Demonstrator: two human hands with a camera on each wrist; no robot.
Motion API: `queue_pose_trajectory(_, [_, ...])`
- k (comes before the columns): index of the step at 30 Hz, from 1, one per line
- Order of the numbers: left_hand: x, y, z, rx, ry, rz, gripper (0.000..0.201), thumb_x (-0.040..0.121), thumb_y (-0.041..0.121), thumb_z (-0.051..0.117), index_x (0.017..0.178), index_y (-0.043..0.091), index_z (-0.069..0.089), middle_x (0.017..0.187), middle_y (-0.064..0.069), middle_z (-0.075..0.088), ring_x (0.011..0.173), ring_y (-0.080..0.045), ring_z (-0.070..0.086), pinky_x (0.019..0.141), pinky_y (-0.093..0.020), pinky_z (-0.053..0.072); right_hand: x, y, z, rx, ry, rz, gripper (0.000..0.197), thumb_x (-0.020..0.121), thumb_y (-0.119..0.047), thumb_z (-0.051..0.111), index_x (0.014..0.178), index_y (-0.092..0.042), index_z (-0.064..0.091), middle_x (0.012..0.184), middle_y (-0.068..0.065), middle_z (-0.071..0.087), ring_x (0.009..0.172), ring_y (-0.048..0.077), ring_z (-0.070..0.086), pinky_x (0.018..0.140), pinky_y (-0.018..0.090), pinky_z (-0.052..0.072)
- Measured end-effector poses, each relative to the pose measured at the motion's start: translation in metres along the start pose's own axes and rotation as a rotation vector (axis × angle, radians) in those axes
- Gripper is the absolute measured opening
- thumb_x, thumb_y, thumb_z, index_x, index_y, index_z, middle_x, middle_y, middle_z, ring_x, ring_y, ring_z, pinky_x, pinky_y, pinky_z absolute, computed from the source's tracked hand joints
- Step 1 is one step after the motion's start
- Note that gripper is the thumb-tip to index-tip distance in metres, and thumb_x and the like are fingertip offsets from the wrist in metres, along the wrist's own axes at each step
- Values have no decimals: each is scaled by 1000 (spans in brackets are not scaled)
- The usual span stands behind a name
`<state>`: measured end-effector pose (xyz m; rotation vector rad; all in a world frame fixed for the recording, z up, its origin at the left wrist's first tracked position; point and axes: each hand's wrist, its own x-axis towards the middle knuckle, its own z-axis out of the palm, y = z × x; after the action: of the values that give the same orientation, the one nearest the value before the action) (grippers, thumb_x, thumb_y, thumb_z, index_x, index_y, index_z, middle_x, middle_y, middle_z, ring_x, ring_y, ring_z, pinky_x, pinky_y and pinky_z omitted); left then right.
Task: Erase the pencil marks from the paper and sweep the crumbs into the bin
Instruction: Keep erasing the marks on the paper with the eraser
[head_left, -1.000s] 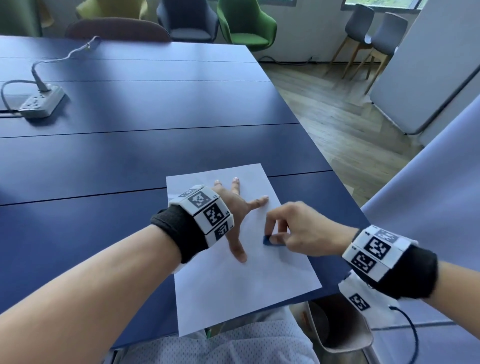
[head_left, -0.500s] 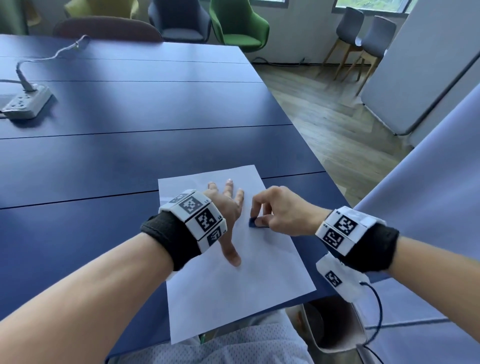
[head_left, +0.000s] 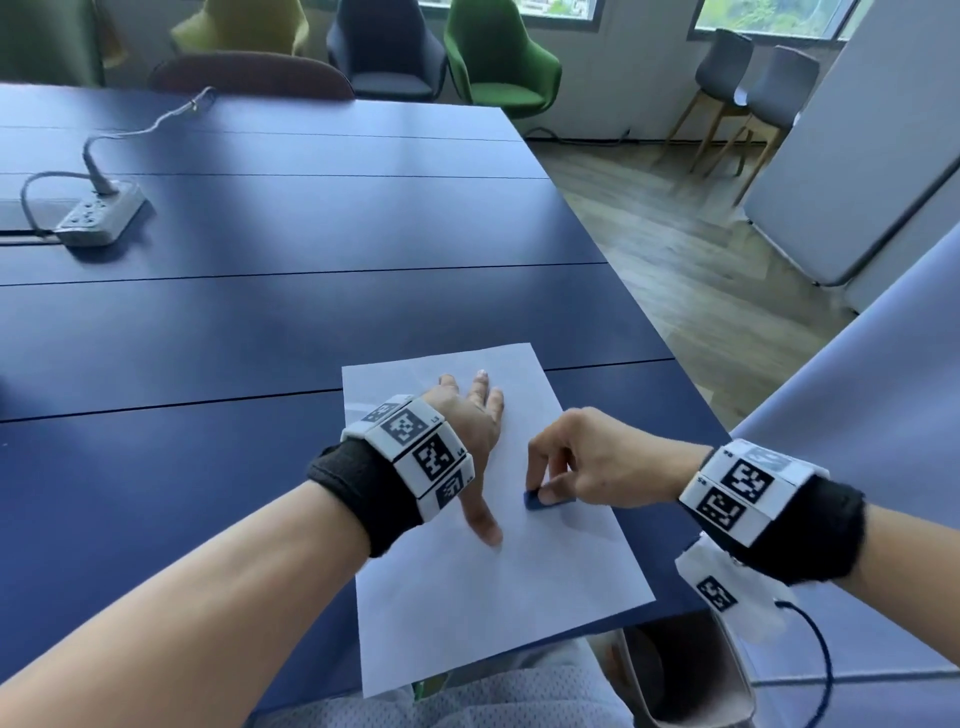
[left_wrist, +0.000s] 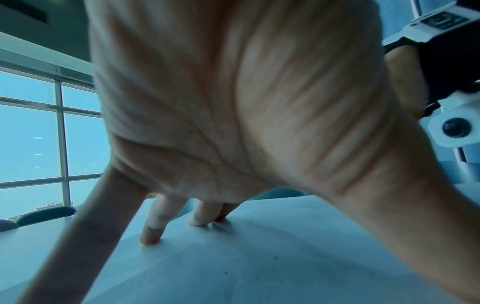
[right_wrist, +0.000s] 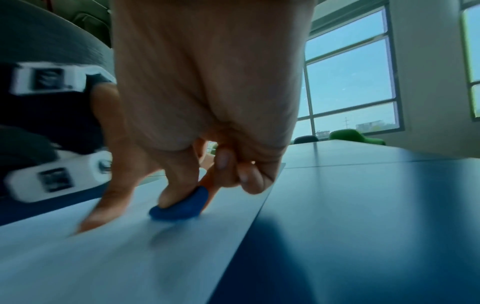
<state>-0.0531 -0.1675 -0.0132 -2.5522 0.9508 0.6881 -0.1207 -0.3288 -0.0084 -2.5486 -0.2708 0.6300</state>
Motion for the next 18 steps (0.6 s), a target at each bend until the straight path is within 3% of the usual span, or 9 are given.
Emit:
queue_pose_trajectory(2, [1, -1, 1, -4, 9, 10, 158, 42, 79, 78, 154, 10, -9, 163, -10, -11, 147, -43, 5, 113, -52, 31, 18, 1, -13, -14, 115, 19, 6, 81, -17, 72, 82, -22, 72, 68, -3, 62, 53, 4, 50, 52, 10, 38])
queue_pose_trajectory(6, [1, -4, 0, -16, 7, 29, 157, 42, 81, 76, 154, 12, -9, 163, -8, -12, 147, -42, 5, 114, -51, 29, 50, 11, -30, 6, 271, 67, 4, 80, -16, 72, 81, -20, 71, 67, -6, 60, 62, 7, 56, 65, 23, 44])
queue_pose_trajectory(8, [1, -4, 0, -4, 5, 29, 158, 42, 82, 75, 154, 12, -10, 163, -9, -12, 147, -42, 4, 115, -51, 28, 50, 13, -30, 29, 258, 70, 2, 81, -16, 72, 81, -18, 71, 66, -5, 60, 60, 8, 55, 64, 24, 44])
queue_pose_trajectory(12, [0, -1, -2, 22, 1, 17, 157, 46, 81, 75, 153, 7, -13, 162, -12, -14, 147, -43, 3, 116, -48, 26, 36, 10, -27, 20, 40, 29, 4, 80, -15, 73, 82, -19, 73, 63, -4, 61, 55, 6, 53, 57, 17, 43])
queue_pose_trajectory(16, [0, -2, -1, 4, -2, 21, 157, 45, 80, 76, 154, 9, -12, 162, -10, -14, 147, -42, 2, 116, -50, 27, 41, 13, -28, 53, 223, 55, 6, 81, -12, 71, 79, -17, 71, 64, -4, 60, 58, 9, 55, 62, 23, 46])
queue_pose_trajectory(18, [1, -3, 0, -1, 2, 22, 157, 43, 81, 76, 154, 10, -10, 163, -10, -13, 147, -42, 4, 115, -50, 28, 34, 10, -22, 47, 184, 42, 6, 81, -13, 71, 79, -18, 71, 63, -5, 59, 55, 6, 53, 58, 18, 44])
